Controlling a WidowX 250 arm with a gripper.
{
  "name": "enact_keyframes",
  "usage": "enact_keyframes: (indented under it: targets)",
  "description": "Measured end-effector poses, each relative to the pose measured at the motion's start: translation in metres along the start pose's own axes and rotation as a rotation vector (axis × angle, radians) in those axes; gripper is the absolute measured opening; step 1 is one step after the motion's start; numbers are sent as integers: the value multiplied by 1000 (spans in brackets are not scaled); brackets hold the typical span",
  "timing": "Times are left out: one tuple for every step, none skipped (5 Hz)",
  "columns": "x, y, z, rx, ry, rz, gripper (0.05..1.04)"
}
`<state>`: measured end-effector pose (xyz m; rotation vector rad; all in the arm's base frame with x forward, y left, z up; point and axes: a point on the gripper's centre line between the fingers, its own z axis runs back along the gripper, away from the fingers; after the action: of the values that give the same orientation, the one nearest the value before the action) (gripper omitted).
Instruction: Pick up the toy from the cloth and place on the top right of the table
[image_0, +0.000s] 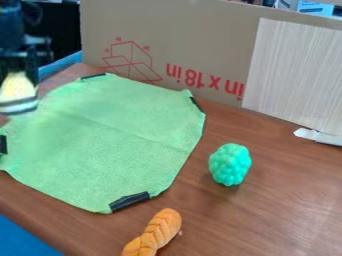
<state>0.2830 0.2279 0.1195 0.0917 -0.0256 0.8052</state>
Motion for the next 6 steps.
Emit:
enact_keyframes:
  targets:
    - [-18, -44, 19, -37, -21, -68, 576]
    - [-39, -90, 15, -30, -54, -159, 576]
    - [-58, -142, 14, -61, -100, -269, 575]
    - [-85, -191, 15, -102, -111, -323, 574]
    - [-101, -243, 19, -130, -93, -337, 574]
    - [-111, -280, 17, -144, -86, -353, 574]
